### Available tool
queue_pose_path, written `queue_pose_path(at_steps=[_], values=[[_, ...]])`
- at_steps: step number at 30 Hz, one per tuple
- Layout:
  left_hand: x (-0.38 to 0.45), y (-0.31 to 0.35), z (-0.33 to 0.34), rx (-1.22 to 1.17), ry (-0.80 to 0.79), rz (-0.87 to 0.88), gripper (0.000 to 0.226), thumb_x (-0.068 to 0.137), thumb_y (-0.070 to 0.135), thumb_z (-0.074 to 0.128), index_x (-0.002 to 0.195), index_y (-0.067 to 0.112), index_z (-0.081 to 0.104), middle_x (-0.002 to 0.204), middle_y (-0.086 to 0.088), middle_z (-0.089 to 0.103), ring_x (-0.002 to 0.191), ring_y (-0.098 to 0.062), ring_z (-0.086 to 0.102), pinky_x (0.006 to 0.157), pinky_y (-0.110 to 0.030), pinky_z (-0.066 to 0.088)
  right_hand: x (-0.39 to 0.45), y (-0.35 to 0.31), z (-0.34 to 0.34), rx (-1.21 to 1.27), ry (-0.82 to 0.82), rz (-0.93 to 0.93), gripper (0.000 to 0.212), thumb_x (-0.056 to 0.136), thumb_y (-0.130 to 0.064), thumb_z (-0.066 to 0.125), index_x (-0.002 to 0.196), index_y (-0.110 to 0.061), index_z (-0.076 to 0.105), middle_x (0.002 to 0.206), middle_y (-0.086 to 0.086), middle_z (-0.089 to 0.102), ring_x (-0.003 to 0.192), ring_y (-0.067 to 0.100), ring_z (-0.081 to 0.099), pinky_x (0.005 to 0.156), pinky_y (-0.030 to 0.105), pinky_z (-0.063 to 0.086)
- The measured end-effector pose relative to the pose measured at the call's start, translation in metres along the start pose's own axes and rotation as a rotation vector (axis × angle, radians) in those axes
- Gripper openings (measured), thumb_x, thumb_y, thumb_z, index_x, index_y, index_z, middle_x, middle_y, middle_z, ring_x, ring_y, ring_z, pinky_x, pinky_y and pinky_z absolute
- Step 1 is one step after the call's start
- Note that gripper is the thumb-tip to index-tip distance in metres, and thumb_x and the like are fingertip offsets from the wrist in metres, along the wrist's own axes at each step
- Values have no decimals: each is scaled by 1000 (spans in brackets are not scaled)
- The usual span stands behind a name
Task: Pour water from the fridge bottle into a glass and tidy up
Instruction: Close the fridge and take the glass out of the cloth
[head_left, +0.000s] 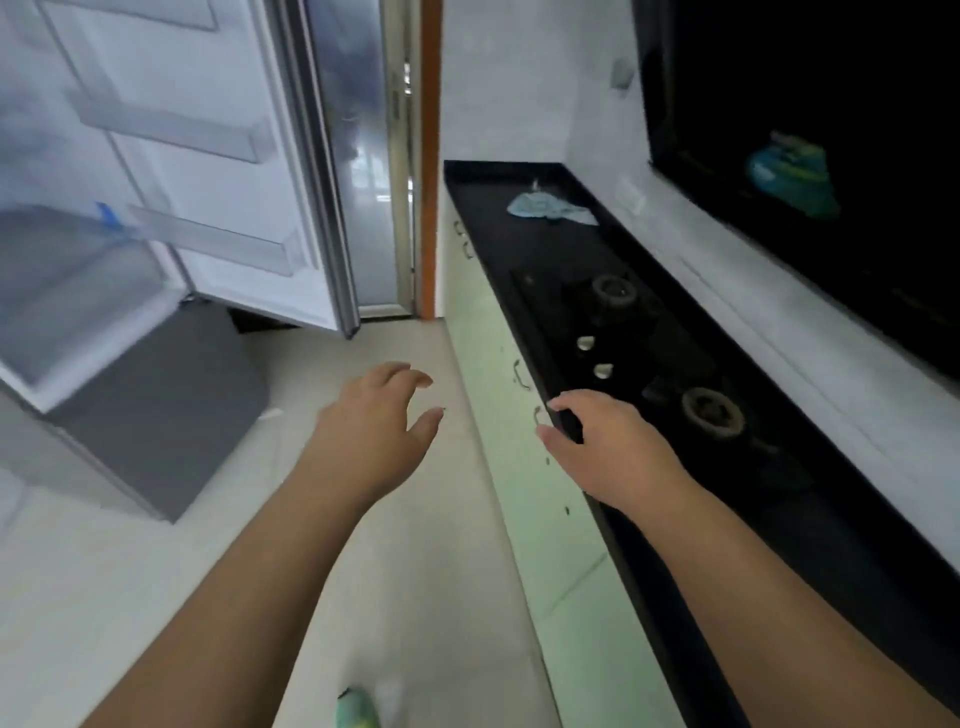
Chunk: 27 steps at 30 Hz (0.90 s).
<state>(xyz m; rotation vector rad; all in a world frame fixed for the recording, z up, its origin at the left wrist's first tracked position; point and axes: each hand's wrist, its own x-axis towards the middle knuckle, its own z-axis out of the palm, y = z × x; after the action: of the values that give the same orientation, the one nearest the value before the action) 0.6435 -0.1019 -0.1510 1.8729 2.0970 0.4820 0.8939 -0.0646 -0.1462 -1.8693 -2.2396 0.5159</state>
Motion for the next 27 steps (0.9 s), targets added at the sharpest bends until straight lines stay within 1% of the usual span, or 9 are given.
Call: queue_pose_path(at_steps=[5, 9, 12, 14, 16, 19, 21, 23, 27], values=[[35, -101, -60, 10, 69, -107, 44, 104, 47, 49, 145, 32, 53, 158, 10, 42, 145, -19, 40, 113, -41, 38, 81, -122, 36, -12, -53, -150, 47, 98, -56, 54, 139, -34, 56, 145, -12, 55, 118, 18, 59, 102, 41, 50], [64, -162, -98, 32, 103, -158, 45, 104, 48, 50, 146, 33, 51, 160, 12, 39, 146, -19, 38, 112, -45, 42, 139, -199, 51, -25, -68, -257, 47, 99, -53, 55, 141, -32, 53, 147, -9, 52, 123, 17, 57, 100, 38, 50], [88, -192, -126, 76, 131, -176, 47, 103, 48, 52, 147, 31, 51, 161, 10, 40, 146, -19, 39, 112, -46, 42, 178, -244, 51, 0, -73, -318, 47, 99, -50, 57, 142, -33, 53, 149, -7, 51, 129, 18, 54, 105, 39, 48], [109, -206, -146, 100, 161, -176, 48, 103, 47, 53, 148, 31, 51, 161, 9, 40, 146, -20, 39, 113, -47, 42, 205, -269, 46, 22, -45, -349, 47, 98, -50, 59, 142, -32, 54, 147, -6, 53, 129, 18, 55, 106, 41, 49], [131, -214, -162, 125, 180, -182, 47, 103, 45, 53, 148, 31, 51, 162, 8, 39, 146, -21, 40, 112, -46, 41, 234, -291, 39, 50, -19, -371, 47, 96, -50, 61, 139, -32, 56, 142, -6, 56, 121, 18, 59, 101, 42, 52], [168, -219, -176, 175, 190, -172, 49, 104, 44, 53, 150, 30, 48, 164, 8, 37, 148, -21, 38, 114, -43, 39, 278, -314, 30, 65, 8, -409, 48, 97, -51, 61, 140, -31, 54, 141, -5, 54, 113, 16, 62, 95, 36, 53], [199, -223, -183, 201, 195, -171, 50, 104, 44, 52, 152, 32, 45, 166, 10, 33, 150, -19, 35, 114, -42, 38, 310, -327, 24, 75, 10, -434, 52, 98, -51, 61, 145, -29, 51, 148, -4, 50, 120, 17, 60, 99, 34, 50], [238, -226, -189, 226, 200, -184, 54, 104, 45, 50, 155, 33, 41, 168, 11, 30, 152, -18, 33, 115, -43, 37, 347, -339, 17, 88, 22, -449, 54, 98, -51, 61, 146, -29, 48, 152, -3, 47, 126, 20, 58, 103, 37, 49], [324, -233, -197, 274, 180, -226, 62, 104, 46, 50, 161, 30, 31, 171, 8, 25, 153, -22, 32, 119, -50, 38, 435, -364, 1, 127, 64, -511, 56, 95, -54, 63, 144, -33, 46, 152, -3, 46, 125, 22, 58, 104, 44, 53]])
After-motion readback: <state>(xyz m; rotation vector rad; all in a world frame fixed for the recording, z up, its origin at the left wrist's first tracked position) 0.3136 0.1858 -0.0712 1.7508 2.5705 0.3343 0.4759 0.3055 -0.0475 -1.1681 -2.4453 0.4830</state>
